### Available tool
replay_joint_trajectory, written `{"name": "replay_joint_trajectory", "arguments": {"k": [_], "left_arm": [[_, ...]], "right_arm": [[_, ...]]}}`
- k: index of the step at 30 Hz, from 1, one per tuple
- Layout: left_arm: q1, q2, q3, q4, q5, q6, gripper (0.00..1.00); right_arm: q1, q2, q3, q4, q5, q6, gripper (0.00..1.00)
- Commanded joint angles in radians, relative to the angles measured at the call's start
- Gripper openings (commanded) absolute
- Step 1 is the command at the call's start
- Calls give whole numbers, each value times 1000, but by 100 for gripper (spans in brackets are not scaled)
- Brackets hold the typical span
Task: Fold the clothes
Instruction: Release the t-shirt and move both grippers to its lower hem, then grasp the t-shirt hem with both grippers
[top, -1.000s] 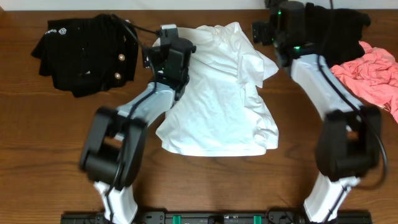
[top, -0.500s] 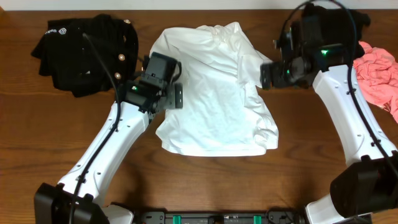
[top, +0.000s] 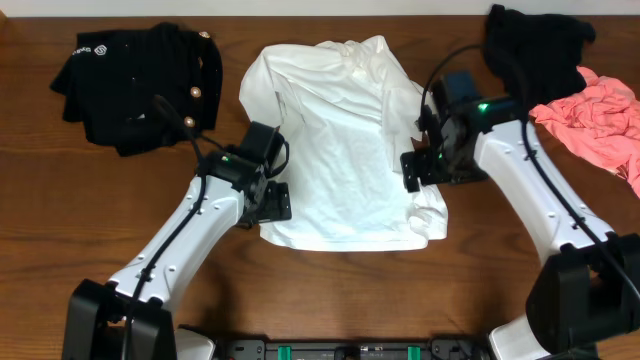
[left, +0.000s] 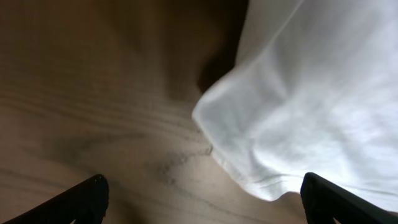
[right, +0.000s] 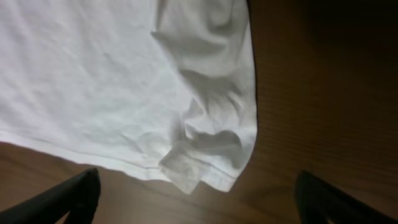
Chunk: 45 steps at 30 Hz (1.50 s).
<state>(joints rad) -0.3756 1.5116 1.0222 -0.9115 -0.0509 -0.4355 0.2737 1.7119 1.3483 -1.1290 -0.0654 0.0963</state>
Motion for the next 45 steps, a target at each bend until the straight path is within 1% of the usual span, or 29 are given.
{"name": "replay_joint_trajectory", "arguments": {"k": [1,3,8,12,19,23,27,33,37,41,45], "left_arm": [[1,5,-45,8,23,-39,98],[0,5,-66,10,26,-58,98],[-1,5,-132,58,105,-60,98],[-1,5,-174,92,122,-71,98],[-1,6,-209,122,123,-72,98],[-1,6,-221,147,152,-71,98],[-2,6,-234,182,156,-67,99],[-2,7,-289,310,156,-67,98],[-2,10,-325,381,156,-68,98],[-2,11,-360,449,179,-68,99],[-2,11,-362,457,179,-68,99]], "right_arm": [[25,-3,-51,35,58,23,94],[32,-3,-64,48,58,23,91],[70,-3,-120,87,63,23,86],[102,-2,-158,109,74,39,81],[129,-2,-217,129,111,90,83],[132,-2,-259,134,122,132,82],[132,-2,-294,156,122,136,82],[132,-2,-320,206,123,136,74],[132,-2,-328,231,143,145,70],[132,-1,-330,236,177,158,70],[132,0,-330,249,182,159,69]]}}
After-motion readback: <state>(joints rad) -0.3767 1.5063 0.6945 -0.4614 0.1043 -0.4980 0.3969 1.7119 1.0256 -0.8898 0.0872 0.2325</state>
